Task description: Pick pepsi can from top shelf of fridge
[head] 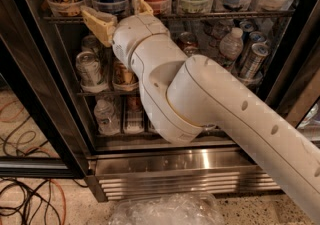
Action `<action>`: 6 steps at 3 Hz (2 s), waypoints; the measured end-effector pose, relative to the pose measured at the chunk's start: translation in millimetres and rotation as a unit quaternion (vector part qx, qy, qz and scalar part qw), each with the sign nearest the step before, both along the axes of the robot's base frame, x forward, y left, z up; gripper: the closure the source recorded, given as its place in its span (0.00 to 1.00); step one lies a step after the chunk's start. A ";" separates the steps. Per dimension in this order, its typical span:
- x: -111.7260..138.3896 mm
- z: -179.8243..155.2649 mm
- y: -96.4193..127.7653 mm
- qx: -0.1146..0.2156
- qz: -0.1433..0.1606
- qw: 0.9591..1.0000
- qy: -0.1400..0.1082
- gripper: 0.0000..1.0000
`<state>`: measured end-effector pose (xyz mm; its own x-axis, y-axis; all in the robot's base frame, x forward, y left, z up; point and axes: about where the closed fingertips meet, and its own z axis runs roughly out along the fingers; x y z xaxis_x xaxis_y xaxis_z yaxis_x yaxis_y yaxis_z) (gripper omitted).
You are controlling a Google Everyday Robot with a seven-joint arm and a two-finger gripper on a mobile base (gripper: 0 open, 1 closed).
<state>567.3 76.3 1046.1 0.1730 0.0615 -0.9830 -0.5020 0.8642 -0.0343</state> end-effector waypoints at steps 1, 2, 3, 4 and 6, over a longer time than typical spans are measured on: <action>8.4 2.9 2.4 -0.004 0.002 1.000 -0.002 0.30; 20.1 7.4 7.7 -0.007 0.008 1.000 -0.003 0.31; 33.4 12.1 12.3 -0.010 0.011 1.000 -0.004 0.34; 46.9 15.6 14.6 -0.010 0.010 1.000 -0.004 0.30; 71.2 16.7 20.0 -0.005 0.013 1.000 0.001 0.30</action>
Offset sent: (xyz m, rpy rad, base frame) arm 0.0354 0.0128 0.0123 -0.0222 -0.0077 0.0273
